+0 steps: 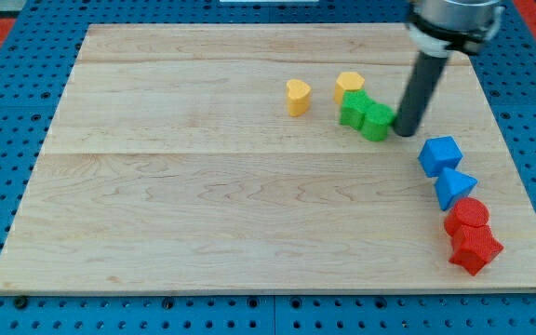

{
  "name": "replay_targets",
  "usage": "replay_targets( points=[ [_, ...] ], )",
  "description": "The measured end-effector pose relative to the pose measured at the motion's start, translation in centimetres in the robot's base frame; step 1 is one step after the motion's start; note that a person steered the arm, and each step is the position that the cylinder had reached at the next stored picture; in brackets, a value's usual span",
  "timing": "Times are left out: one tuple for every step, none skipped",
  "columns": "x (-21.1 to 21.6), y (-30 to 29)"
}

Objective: Place the cube to the bottom of the green circle

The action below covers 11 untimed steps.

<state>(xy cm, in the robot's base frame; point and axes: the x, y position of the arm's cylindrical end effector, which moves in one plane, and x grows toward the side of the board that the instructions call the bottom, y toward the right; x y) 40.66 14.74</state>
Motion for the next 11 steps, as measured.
replay_targets(
  points=[
    [0.0,-6.3],
    [0.4,-7.5],
    [0.3,0.9],
    [1.4,10.6],
    [6.2,11.0],
    [4.4,-0.4],
    [1.3,-12.3],
    [1.1,-20.2],
    [0.4,-23.3],
    [-0.4,-19.4],
    [-0.8,-15.5]
  ],
)
